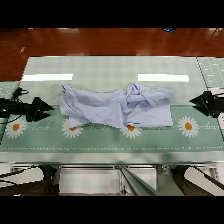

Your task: Fold the shirts.

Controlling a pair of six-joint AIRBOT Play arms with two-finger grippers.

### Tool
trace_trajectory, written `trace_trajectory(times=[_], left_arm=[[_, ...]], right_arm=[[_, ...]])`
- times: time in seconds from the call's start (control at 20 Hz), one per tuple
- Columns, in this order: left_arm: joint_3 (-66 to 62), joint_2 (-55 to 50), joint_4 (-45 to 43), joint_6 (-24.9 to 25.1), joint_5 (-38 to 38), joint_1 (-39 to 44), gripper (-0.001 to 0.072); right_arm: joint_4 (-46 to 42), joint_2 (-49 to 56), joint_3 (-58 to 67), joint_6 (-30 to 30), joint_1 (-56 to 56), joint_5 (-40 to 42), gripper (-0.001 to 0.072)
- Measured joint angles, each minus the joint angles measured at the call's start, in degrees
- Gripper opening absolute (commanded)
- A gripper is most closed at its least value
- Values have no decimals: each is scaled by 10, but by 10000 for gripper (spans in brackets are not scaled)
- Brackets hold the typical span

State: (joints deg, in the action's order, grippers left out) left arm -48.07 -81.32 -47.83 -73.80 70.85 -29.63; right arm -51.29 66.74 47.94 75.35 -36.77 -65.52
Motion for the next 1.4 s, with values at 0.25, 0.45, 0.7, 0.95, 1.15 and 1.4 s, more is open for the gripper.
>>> trace_trajectory(times=[0.25,0.45,0.7,0.95,1.15,1.4], left_arm=[[30,2,26,9,-52,62,509],[35,-5,56,9,-99,119,508],[35,-37,72,10,-116,155,20],[24,-43,70,17,-101,156,20],[3,-43,70,24,-73,153,20],[-26,-41,63,28,-35,153,20]], right_arm=[[0,-13,-34,-17,-3,-10,409],[-3,-16,-41,-23,-3,-15,409],[-7,-16,-53,-25,-3,-17,409],[-22,-8,-84,-26,-3,-21,409],[-17,20,-95,-30,0,-27,409],[-13,53,-99,-34,36,-31,409]])
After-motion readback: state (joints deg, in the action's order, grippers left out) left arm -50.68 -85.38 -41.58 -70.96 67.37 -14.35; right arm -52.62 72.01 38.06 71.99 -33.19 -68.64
